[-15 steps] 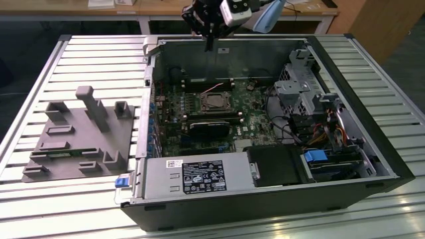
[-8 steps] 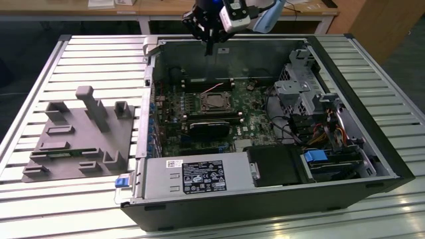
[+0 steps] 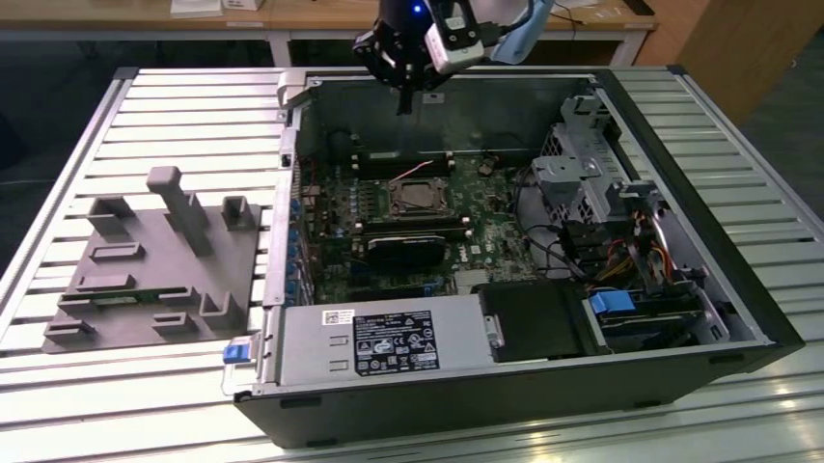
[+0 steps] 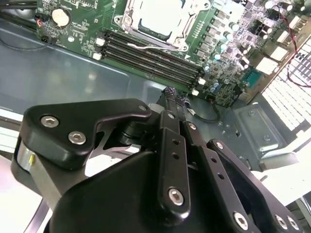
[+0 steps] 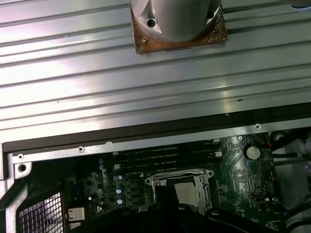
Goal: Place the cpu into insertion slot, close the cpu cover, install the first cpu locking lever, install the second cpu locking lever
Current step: 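Install the first cpu locking lever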
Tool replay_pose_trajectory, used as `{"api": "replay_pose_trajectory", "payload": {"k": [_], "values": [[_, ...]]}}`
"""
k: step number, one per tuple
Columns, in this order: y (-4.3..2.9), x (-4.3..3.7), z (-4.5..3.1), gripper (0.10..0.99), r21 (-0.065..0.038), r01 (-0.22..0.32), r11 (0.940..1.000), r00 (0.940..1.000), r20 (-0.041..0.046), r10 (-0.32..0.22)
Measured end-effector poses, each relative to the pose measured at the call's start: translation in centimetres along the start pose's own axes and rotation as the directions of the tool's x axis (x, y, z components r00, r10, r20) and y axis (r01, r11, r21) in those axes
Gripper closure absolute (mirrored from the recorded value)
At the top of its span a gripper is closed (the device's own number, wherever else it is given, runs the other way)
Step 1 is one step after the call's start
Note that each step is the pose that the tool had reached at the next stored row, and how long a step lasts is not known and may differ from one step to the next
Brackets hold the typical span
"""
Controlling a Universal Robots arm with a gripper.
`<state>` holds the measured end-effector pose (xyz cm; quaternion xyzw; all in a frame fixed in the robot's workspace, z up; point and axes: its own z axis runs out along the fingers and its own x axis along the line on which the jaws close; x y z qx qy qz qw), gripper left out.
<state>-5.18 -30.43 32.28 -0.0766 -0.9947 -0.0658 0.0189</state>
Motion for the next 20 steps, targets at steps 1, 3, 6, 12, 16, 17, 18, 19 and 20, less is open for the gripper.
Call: {"api": "replay_pose_trajectory", "payload": {"k": [1, 3, 6, 12, 16, 17, 18, 19, 20], "values": [[-0.02, -0.01, 0.13, 0.984, 0.000, 0.001, 1.0000, 1.0000, 0.0000, -0.001], [-0.06, -0.02, 0.45, 0.984, 0.000, 0.003, 1.0000, 1.0000, 0.0000, -0.003], [-0.13, -0.04, 0.98, 0.984, 0.000, 0.007, 1.0000, 1.0000, -0.0005, -0.007], [-0.27, -0.09, 2.06, 0.984, 0.001, 0.015, 0.9999, 0.9999, -0.0017, -0.015], [-0.35, -0.13, 2.73, 0.984, 0.001, 0.022, 0.9998, 0.9998, -0.0025, -0.022], [-0.37, -0.14, 2.86, 0.984, 0.001, 0.024, 0.9997, 0.9997, -0.0028, -0.024], [-0.39, -0.14, 2.99, 0.984, 0.001, 0.026, 0.9997, 0.9997, -0.0030, -0.026], [-0.40, -0.15, 3.12, 0.984, 0.001, 0.027, 0.9996, 0.9996, -0.0032, -0.027], [-0.42, -0.16, 3.23, 0.984, 0.001, 0.029, 0.9996, 0.9996, -0.0034, -0.029]]}}
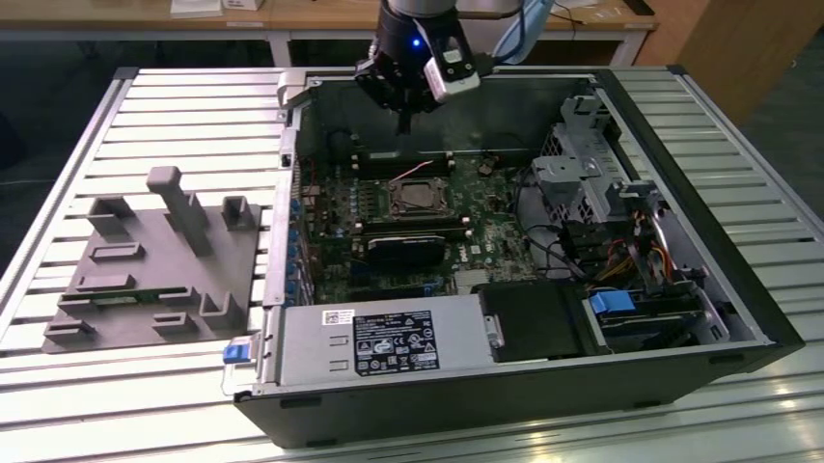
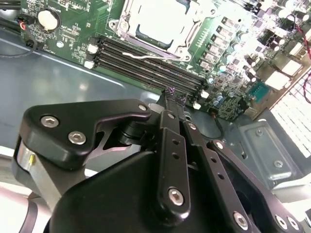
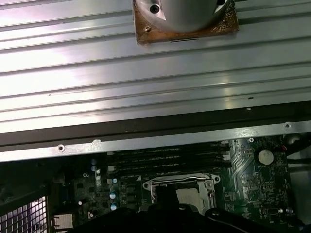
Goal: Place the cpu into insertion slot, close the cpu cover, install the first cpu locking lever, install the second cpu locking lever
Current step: 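Install the first cpu locking lever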
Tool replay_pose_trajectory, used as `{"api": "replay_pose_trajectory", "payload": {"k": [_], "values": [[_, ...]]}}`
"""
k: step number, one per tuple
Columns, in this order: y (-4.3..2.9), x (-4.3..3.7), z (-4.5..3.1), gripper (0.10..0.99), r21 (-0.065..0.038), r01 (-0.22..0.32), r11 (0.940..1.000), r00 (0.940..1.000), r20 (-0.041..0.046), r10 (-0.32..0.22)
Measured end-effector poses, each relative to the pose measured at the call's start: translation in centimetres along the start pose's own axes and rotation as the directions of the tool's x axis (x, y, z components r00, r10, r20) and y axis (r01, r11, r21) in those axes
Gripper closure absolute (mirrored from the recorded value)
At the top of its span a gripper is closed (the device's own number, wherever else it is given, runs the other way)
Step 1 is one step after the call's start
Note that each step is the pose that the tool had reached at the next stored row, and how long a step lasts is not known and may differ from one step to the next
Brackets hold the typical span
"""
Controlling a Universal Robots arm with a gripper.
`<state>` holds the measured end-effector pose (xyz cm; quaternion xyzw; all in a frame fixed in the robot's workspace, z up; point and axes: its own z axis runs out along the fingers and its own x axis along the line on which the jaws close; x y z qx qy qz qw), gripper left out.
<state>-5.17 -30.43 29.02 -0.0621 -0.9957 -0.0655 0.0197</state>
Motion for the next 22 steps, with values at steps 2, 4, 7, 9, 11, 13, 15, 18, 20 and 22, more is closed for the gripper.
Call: {"api": "replay_pose_trajectory", "payload": {"k": [2, 4, 7, 9, 11, 13, 15, 18, 20, 22], "values": [[-0.02, -0.01, 0.20, 0.984, 0.000, 0.003, 1.0000, 1.0000, -0.0004, -0.003], [-0.05, -0.02, 0.37, 0.984, 0.000, 0.006, 1.0000, 1.0000, -0.0008, -0.006], [-0.09, -0.04, 0.66, 0.984, 0.001, 0.011, 0.9999, 0.9999, -0.0014, -0.011], [-0.12, -0.07, 0.91, 0.984, 0.001, 0.013, 0.9999, 0.9999, -0.0017, -0.013], [-0.15, -0.11, 1.16, 0.984, 0.001, 0.015, 0.9999, 0.9999, -0.0019, -0.015], [-0.18, -0.16, 1.42, 0.984, 0.001, 0.017, 0.9999, 0.9999, -0.0021, -0.017], [-0.20, -0.25, 1.67, 0.984, 0.001, 0.018, 0.9998, 0.9998, -0.0024, -0.018], [-0.22, -0.48, 1.99, 0.984, 0.001, 0.021, 0.9998, 0.9998, -0.0027, -0.021], [-0.23, -0.64, 2.19, 0.984, 0.001, 0.022, 0.9998, 0.9997, -0.0029, -0.022], [-0.23, -0.82, 2.40, 0.984, 0.001, 0.024, 0.9997, 0.9997, -0.0031, -0.024]]}}
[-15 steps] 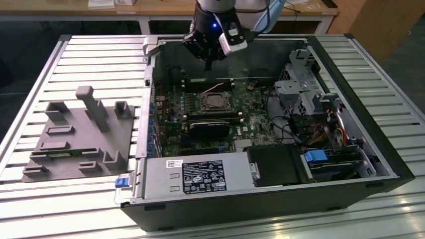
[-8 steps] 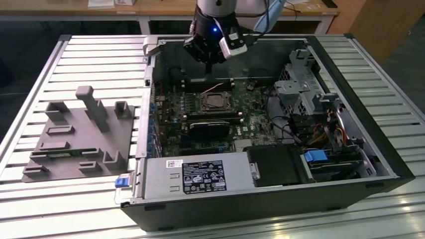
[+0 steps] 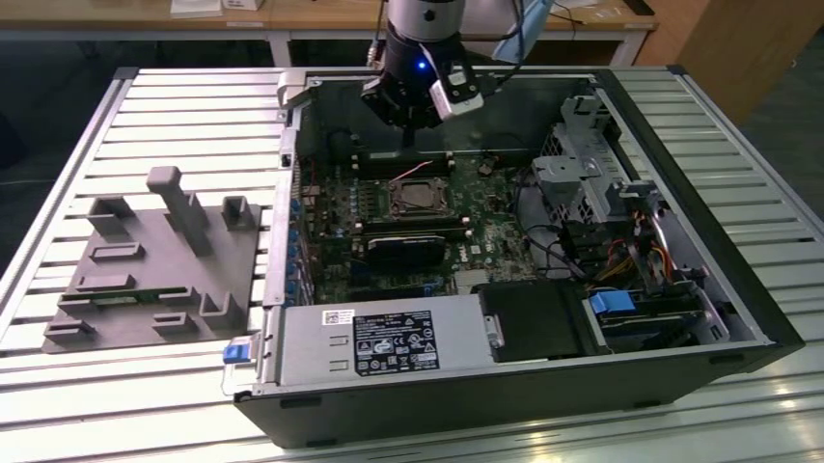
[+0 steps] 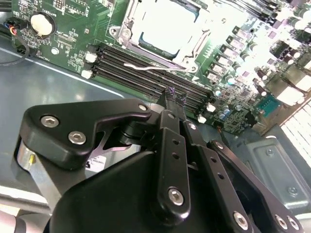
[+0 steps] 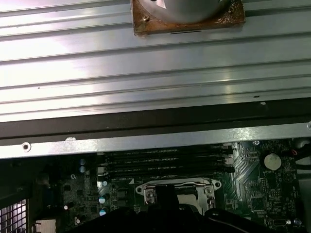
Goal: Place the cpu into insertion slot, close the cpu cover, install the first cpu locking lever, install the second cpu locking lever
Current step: 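Install the first cpu locking lever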
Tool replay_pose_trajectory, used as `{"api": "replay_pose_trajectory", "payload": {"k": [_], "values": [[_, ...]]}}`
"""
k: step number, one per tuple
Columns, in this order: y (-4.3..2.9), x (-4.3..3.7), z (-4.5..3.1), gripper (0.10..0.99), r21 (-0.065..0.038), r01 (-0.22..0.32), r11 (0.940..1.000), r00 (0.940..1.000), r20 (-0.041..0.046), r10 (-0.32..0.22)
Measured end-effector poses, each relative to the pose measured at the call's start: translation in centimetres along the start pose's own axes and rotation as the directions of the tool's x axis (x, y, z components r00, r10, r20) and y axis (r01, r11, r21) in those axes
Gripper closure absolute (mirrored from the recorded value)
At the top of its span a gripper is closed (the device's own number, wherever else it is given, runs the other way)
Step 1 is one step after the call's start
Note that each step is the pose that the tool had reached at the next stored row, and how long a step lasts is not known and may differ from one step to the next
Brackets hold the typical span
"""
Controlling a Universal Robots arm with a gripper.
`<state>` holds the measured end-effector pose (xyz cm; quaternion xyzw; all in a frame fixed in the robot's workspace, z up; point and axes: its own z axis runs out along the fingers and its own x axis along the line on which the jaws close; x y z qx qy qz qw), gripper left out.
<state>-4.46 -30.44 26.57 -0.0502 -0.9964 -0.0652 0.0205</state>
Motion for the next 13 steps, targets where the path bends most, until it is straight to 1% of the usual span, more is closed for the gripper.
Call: {"api": "replay_pose_trajectory", "payload": {"k": [4, 7, 10, 13], "values": [[-0.02, -0.32, 0.37, 0.984, 0.000, 0.004, 1.0000, 1.0000, -0.0005, -0.004], [-0.05, -0.35, 0.65, 0.984, 0.000, 0.006, 1.0000, 1.0000, 0.0004, -0.006], [-0.18, -0.28, 0.81, 0.984, -0.005, 0.009, 0.9999, 0.9999, 0.0124, -0.009], [-0.36, -0.27, 0.91, 0.984, -0.016, 0.011, 0.9998, 0.9996, 0.0250, -0.011]]}}
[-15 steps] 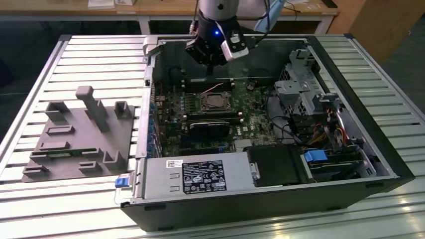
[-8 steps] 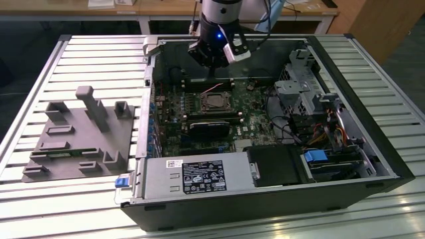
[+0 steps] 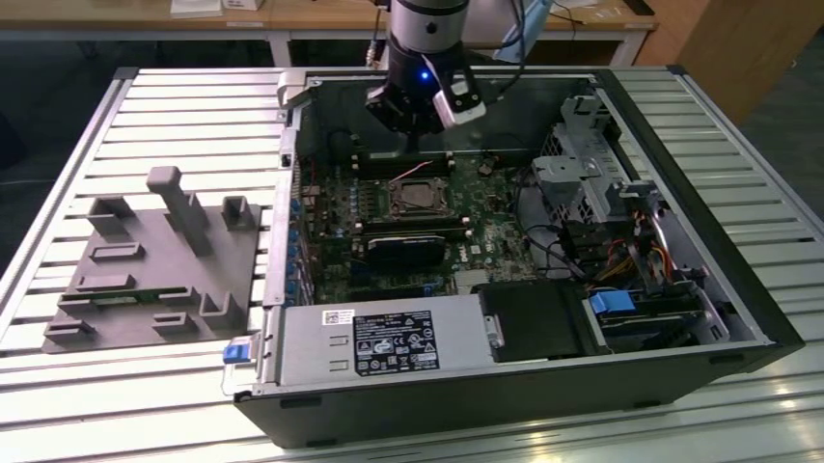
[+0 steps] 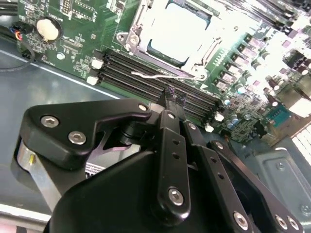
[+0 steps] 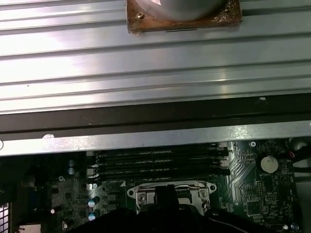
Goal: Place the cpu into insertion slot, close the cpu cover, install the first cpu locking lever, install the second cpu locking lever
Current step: 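Install the first cpu locking lever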
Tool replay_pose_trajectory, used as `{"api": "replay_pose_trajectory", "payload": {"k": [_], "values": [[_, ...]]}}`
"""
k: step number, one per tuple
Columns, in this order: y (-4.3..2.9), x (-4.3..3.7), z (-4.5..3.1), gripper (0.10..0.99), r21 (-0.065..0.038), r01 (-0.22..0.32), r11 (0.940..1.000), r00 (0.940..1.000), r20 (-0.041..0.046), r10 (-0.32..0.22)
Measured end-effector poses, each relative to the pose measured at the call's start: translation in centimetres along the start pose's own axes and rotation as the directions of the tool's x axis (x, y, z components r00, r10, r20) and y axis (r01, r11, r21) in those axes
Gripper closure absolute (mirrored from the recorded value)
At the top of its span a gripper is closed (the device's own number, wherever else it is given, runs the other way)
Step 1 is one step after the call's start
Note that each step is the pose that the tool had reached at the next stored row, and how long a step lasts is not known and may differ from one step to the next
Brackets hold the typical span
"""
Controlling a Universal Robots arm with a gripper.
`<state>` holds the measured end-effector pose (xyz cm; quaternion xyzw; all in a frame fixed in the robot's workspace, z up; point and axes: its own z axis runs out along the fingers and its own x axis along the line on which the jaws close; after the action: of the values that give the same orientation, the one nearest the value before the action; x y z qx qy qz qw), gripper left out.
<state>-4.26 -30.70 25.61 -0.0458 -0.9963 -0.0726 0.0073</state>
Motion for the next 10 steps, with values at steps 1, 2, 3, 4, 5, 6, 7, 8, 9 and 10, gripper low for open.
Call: {"api": "replay_pose_trajectory", "payload": {"k": [1, 2, 3, 4, 5, 6, 7, 8, 9, 10], "values": [[-0.06, 0.00, 0.02, 0.984, -0.006, 0.001, 1.0000, 1.0000, 0.0047, -0.001], [-0.11, 0.00, 0.03, 0.984, -0.012, 0.002, 0.9999, 0.9999, 0.0102, -0.002], [-0.15, 0.00, 0.04, 0.984, -0.018, 0.003, 0.9998, 0.9999, 0.0170, -0.003], [-0.19, 0.00, 0.04, 0.984, -0.024, 0.005, 0.9997, 0.9997, 0.0251, -0.004], [-0.23, 0.01, 0.05, 0.984, -0.030, 0.006, 0.9995, 0.9995, 0.0325, -0.005], [-0.29, 0.02, 0.06, 0.984, -0.035, 0.007, 0.9994, 0.9992, 0.0387, -0.006], [-0.37, 0.02, 0.09, 0.984, -0.038, 0.008, 0.9992, 0.9991, 0.0423, -0.007], [-0.38, 0.02, 0.11, 0.984, -0.038, 0.008, 0.9992, 0.9991, 0.0429, -0.007], [-0.38, 0.02, 0.11, 0.984, -0.038, 0.008, 0.9992, 0.9991, 0.0429, -0.007], [-0.38, 0.02, 0.11, 0.984, -0.038, 0.008, 0.9992, 0.9991, 0.0429, -0.007]]}}
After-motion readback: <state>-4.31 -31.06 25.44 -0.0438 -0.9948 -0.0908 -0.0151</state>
